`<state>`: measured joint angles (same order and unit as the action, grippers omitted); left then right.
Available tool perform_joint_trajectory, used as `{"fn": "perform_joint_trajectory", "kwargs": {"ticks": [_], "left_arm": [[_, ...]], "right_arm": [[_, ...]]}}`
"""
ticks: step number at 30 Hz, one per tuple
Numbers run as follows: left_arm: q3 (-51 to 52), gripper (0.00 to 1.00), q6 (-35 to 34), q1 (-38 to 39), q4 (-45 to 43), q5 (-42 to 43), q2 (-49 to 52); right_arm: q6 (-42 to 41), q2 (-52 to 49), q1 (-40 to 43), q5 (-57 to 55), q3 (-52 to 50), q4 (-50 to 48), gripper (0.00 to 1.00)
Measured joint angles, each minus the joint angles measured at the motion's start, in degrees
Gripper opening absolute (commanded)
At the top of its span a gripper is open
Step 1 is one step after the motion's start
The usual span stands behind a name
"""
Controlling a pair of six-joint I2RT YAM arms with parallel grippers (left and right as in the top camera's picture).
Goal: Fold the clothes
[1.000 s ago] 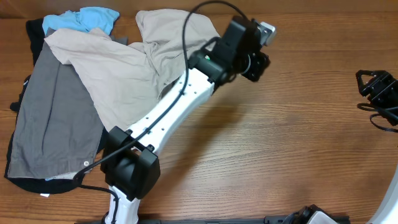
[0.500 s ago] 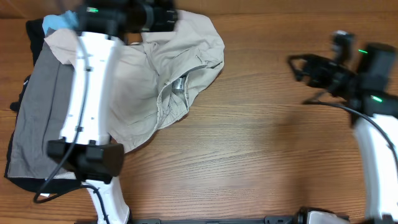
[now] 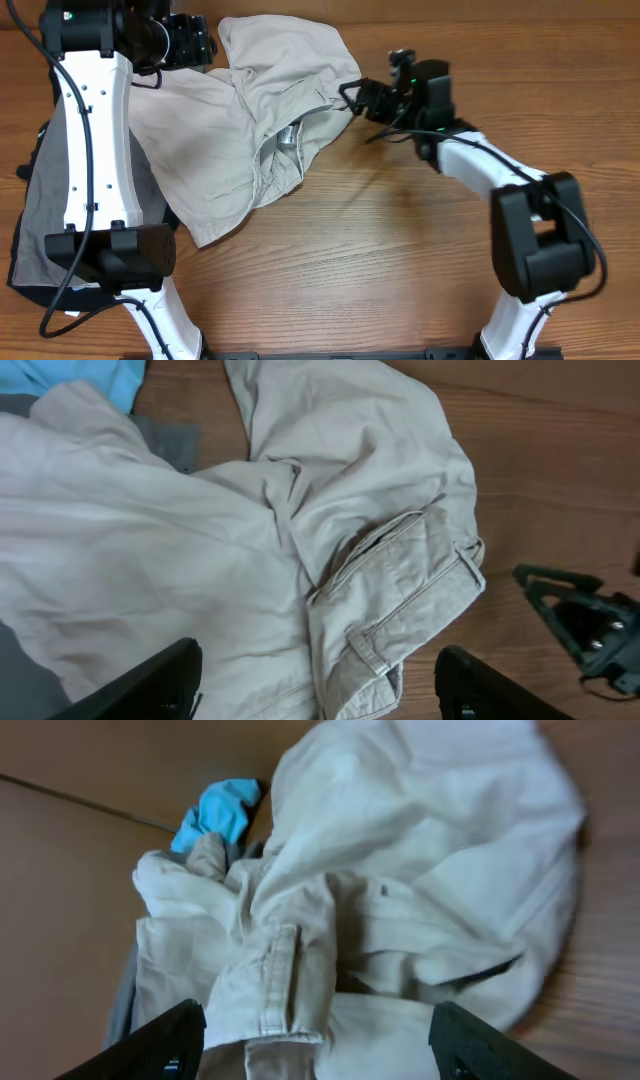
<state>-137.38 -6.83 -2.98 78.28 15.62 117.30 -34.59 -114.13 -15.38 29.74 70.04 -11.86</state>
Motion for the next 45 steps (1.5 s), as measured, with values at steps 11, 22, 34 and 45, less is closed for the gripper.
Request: {"fn": "perform_joint_trajectory", "kwargs": {"ticks": [11,22,34,45], "left_arm": [[-0.02,0.78,1.03,0.0,0.2,-0.52,0.0],[-0.02,0.77,1.05,0.0,0.61,-0.9,0.0],[-0.02,0.75,1.05,0.33,0.59,-0.94,0.0],[-0.02,0.77,1.07,5.97,-1.03,-0.92,0.0]], "right_arm": [[-9.73,-3.87,-5.07,-3.96,0.02,-6.58,0.6],[-12.02,-4.61,-6.58,-6.64,0.02,-9.07,0.12],[-2.89,-1.6,1.7,-1.53,0.44,18.01,0.04],[16.85,11.3,18.69,-5.64,13.64,65.79,0.04]]}}
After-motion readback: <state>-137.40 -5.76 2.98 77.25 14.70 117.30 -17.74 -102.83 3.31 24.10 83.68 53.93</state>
